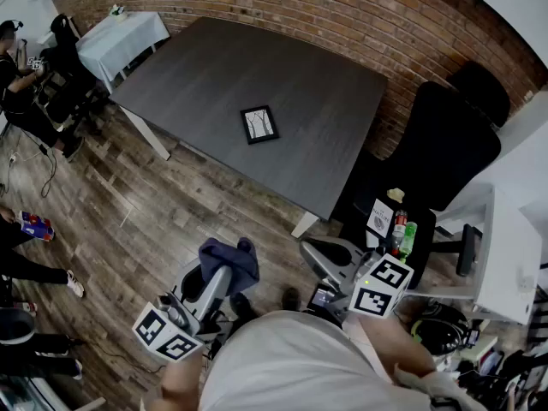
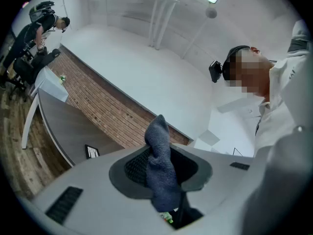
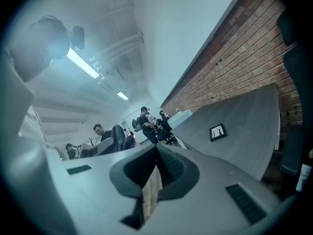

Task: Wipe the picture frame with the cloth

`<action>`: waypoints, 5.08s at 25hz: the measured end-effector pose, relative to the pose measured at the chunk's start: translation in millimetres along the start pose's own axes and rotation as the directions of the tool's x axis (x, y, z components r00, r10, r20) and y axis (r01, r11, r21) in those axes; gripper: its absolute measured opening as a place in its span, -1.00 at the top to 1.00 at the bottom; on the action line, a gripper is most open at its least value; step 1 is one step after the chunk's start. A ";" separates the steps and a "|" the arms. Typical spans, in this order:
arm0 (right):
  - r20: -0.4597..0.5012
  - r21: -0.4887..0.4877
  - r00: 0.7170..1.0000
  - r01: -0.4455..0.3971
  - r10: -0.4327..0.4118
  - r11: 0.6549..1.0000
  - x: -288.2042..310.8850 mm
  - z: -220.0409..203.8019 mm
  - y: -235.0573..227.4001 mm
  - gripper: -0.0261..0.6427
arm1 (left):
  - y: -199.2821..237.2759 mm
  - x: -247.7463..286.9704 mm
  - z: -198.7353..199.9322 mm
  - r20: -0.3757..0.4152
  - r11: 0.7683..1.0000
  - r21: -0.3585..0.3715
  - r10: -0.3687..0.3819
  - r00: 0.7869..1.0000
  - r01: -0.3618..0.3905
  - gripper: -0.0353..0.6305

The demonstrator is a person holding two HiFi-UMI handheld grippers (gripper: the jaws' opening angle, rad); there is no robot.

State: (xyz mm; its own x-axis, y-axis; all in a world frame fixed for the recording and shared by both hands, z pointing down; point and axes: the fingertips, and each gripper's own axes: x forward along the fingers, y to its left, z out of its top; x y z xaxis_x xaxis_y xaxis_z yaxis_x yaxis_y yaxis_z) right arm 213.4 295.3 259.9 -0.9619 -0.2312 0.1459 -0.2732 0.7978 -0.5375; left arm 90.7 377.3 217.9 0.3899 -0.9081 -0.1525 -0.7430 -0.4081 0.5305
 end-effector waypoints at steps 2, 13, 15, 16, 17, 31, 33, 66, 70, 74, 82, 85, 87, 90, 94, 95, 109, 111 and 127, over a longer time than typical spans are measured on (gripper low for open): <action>-0.010 -0.009 1.000 -0.002 0.002 1.000 -0.5 -0.1 -2.2 0.88 | -0.2 2.9 -0.9 0.000 1.000 0.001 0.003 1.000 -0.003 0.59; -0.045 -0.008 0.999 -0.012 0.012 1.000 -14.8 -7.0 -25.7 0.88 | -3.6 21.2 -20.5 -0.009 0.999 -0.010 0.037 0.999 -0.037 0.59; -0.044 -0.004 0.999 -0.014 0.014 1.000 -19.6 -6.9 -32.8 0.88 | -4.5 26.4 -26.1 -0.009 0.999 -0.012 0.046 0.999 -0.046 0.59; -0.045 0.000 0.999 -0.012 0.012 1.000 -22.0 -7.0 -37.5 0.88 | -4.7 29.7 -28.8 -0.010 0.999 -0.014 0.049 0.999 -0.049 0.59; -0.049 0.008 0.999 -0.008 0.009 1.000 -24.2 -7.1 -42.4 0.88 | -4.8 33.1 -31.3 -0.011 0.998 -0.016 0.052 0.999 -0.053 0.59; -0.084 0.056 0.996 -0.009 0.014 0.998 -8.2 -8.8 -86.0 0.86 | 22.4 50.5 -43.6 -0.028 0.993 -0.031 0.110 0.993 -0.111 0.59; -0.096 0.048 0.995 -0.001 0.005 0.999 4.4 -9.6 -88.8 0.83 | 38.5 51.8 -39.3 -0.036 0.993 -0.029 0.111 0.993 -0.112 0.59; -0.308 -0.197 0.782 0.504 -0.541 0.841 237.3 4.7 -271.4 0.68 | 370.7 164.3 0.6 -0.367 1.000 -0.022 -0.009 0.930 0.001 0.59; -0.363 -0.242 0.753 0.493 -0.549 0.836 247.8 0.2 -301.8 0.65 | 385.8 183.6 -13.2 -0.388 1.000 0.019 0.022 0.921 -0.016 0.59; -0.444 -0.320 0.705 0.451 -0.552 0.833 259.2 -8.5 -331.6 0.61 | 403.6 203.8 -26.4 -0.409 0.997 0.064 0.068 0.910 -0.046 0.59; -0.557 -0.425 0.624 0.353 -0.548 0.834 287.2 -21.5 -376.8 0.57 | 440.1 239.0 -48.0 -0.438 0.990 0.081 0.136 0.889 -0.112 0.59; -0.581 -0.454 0.604 0.316 -0.546 0.833 300.6 -22.7 -388.1 0.50 | 452.3 253.3 -54.9 -0.451 0.988 0.089 0.155 0.879 -0.128 0.59; -0.583 -0.472 0.597 0.304 -0.552 0.827 309.7 -20.8 -395.1 0.50 | 458.5 262.5 -58.0 -0.456 0.985 0.099 0.169 0.874 -0.139 0.59; -0.593 -0.491 0.591 0.272 -0.546 0.827 324.0 -22.2 -399.9 0.51 | 468.1 272.8 -60.2 -0.454 0.980 0.114 0.198 0.869 -0.163 0.59; -0.635 -0.527 0.541 0.219 -0.552 0.821 332.8 -32.7 -409.7 0.66 | 481.9 285.3 -64.2 -0.455 0.972 0.141 0.230 0.860 -0.186 0.59; -0.645 -0.526 0.532 0.213 -0.549 0.823 333.7 -35.0 -411.3 0.70 | 485.2 288.2 -65.0 -0.454 0.969 0.156 0.241 0.857 -0.190 0.59; -0.683 -0.512 0.517 0.164 -0.516 0.843 339.0 -37.9 -412.8 0.75 | 527.4 339.4 -76.3 -0.457 0.930 0.300 0.336 0.823 -0.213 0.61; -0.681 -0.514 0.519 0.163 -0.516 0.842 339.4 -37.5 -413.2 0.75 | 526.6 341.7 -82.6 -0.469 0.936 0.278 0.328 0.820 -0.215 0.61; -0.684 -0.513 0.516 0.163 -0.516 0.843 337.6 -38.2 -413.2 0.75 | 504.7 332.2 -108.3 -0.535 0.967 0.120 0.252 0.806 -0.223 0.62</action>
State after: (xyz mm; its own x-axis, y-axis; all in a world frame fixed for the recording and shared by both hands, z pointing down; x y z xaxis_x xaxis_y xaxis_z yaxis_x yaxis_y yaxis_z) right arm 1.3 -91.1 563.0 -0.3605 -0.1500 0.9206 -0.3913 0.9203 -0.0033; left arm -95.8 -120.2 525.3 0.4181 -0.7850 0.4572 -0.8711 -0.2037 0.4469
